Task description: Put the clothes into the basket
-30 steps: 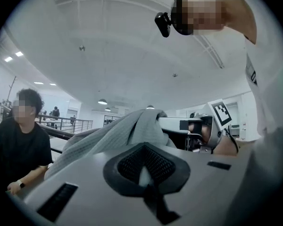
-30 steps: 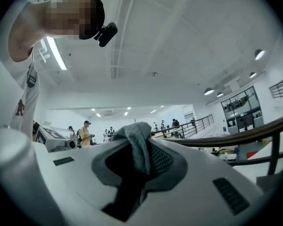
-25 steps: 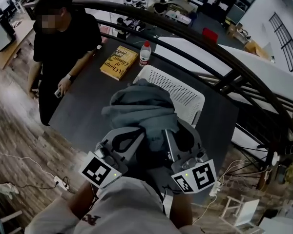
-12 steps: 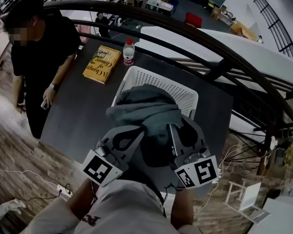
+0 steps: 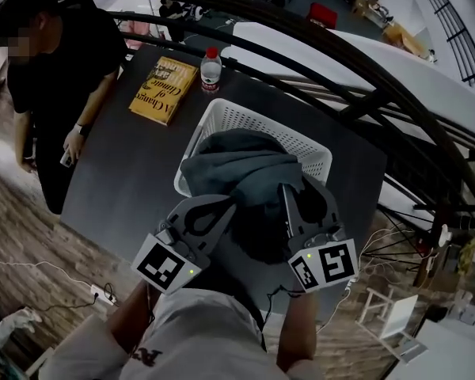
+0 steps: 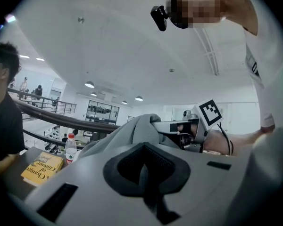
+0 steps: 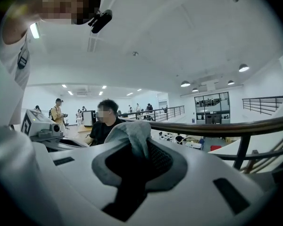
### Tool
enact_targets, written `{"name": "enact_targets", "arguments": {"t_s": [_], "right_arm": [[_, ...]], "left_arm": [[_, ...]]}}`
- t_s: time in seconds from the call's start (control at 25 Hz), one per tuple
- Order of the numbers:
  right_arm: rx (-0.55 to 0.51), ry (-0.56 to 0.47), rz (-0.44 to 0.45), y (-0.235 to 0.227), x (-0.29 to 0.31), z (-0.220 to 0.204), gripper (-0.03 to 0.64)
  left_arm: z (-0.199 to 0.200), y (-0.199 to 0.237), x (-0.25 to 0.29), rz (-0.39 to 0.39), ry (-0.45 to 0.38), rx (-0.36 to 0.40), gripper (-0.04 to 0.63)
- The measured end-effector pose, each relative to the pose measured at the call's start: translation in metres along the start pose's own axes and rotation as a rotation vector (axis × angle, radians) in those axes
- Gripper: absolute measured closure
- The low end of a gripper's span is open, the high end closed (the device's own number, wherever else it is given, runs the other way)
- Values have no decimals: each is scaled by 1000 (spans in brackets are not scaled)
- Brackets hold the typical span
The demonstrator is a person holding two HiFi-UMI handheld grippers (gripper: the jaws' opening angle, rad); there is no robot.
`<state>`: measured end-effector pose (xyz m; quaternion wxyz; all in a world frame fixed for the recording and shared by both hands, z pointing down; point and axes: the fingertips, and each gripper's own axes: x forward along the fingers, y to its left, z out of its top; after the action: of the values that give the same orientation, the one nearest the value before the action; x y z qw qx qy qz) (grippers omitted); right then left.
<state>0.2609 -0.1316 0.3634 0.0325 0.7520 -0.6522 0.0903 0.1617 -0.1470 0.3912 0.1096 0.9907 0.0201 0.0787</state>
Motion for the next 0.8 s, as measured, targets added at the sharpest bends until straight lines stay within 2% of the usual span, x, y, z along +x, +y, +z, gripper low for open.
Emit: {"name": "enact_targets", "arguments": {"t_s": [0.24,0.4,0.8], "right_arm": [[0,74,-1,-8,32,-30,538],[-1,122,7,-23,35,-47,540],[-100,276,110,-33,64,-92,538]], "left_arm": [[-16,26,4,10,29,-25,603],[-22,22,15,21,40,-35,603],[-33,21,26,37,57,-51,603]]}}
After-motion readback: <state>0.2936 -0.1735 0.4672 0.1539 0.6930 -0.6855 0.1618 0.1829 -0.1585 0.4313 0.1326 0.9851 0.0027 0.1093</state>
